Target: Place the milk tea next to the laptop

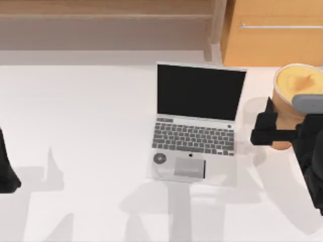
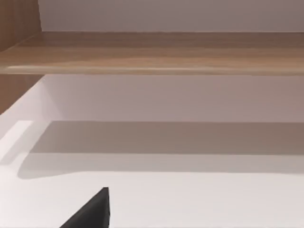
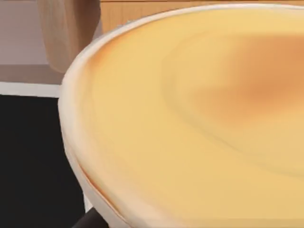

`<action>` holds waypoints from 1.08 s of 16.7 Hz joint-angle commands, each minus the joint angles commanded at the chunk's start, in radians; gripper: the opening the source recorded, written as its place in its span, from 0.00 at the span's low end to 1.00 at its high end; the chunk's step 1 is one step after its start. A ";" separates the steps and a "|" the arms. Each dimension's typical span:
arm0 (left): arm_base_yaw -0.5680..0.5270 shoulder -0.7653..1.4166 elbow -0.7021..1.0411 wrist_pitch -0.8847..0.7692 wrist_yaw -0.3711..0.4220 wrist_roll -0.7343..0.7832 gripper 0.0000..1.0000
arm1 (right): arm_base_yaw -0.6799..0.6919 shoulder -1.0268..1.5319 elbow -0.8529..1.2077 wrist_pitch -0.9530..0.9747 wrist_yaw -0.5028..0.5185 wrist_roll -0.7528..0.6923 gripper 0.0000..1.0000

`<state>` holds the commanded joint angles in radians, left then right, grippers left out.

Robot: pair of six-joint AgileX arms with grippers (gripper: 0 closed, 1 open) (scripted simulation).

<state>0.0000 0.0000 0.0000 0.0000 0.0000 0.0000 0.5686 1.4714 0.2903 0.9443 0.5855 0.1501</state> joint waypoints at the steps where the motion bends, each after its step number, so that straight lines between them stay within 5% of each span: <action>1: 0.000 0.000 0.000 0.000 0.000 0.000 1.00 | -0.005 -0.004 -0.007 0.017 -0.004 0.001 0.00; 18: 0.000 0.000 0.000 0.000 0.000 0.000 1.00 | 0.010 0.197 -0.026 0.219 0.010 -0.003 0.00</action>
<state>0.0000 0.0000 0.0000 0.0000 0.0000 0.0000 0.5786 1.6684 0.2646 1.1634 0.5952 0.1473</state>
